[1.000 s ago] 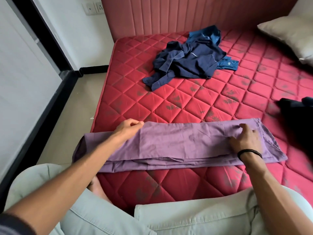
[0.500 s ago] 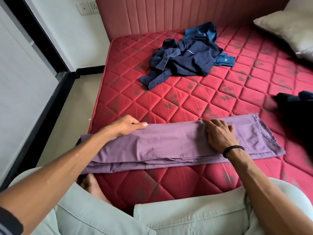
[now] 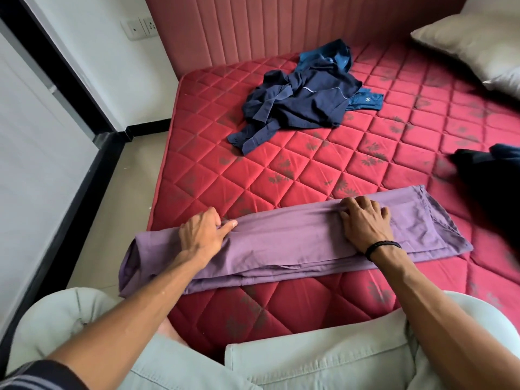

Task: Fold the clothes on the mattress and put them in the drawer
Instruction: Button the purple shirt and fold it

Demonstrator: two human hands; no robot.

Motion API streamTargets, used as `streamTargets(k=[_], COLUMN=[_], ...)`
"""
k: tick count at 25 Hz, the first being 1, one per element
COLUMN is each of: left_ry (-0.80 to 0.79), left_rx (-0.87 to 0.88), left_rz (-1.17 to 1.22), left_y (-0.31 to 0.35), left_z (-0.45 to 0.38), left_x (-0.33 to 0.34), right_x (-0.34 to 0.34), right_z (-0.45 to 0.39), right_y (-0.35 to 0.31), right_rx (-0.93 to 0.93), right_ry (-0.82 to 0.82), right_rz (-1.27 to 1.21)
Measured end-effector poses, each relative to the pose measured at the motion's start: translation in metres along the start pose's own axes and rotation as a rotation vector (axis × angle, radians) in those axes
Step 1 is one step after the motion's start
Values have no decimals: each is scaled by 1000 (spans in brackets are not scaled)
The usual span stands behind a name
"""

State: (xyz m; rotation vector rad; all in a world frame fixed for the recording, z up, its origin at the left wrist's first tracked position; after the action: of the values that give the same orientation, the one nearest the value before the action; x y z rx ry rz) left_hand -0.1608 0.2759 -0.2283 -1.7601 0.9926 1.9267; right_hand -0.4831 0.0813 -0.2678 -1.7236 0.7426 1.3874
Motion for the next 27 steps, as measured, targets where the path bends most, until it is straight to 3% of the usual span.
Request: streamTargets(k=[3, 6, 8, 10, 21, 27], left_ry=[294, 320, 189, 60, 86, -20], left_rx=[220, 490, 408, 264, -54, -169], left_rz=[8, 9, -38, -77, -109, -90], left_y=[14, 43, 42, 30, -83, -132], left_z=[19, 54, 66, 68, 27, 11], left_x=[-14, 2, 35, 62, 35, 17], right_x=[-4, -3, 14, 31, 21, 6], right_z=[2, 16, 36, 47, 30, 14], right_y=[-12, -57, -93, -106, -45, 5], right_rx=[10, -322, -511, -557, -245, -89], right_ry=[71, 134, 18, -91, -127, -154], right_rz=[-76, -119, -103, -37, 24, 93])
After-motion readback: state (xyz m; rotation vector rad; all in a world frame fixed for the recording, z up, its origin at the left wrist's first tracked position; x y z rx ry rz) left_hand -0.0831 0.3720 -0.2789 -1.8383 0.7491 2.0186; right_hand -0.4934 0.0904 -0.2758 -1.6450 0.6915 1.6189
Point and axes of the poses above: each hand's wrist, its own z-axis away from the middle knuckle, its own x-axis out of the palm, y = z × x, the point moved 2 cm from there along -z, towards the middle knuckle, and after that the axes turned 9 degrees about -x, right-handed, at the moved point
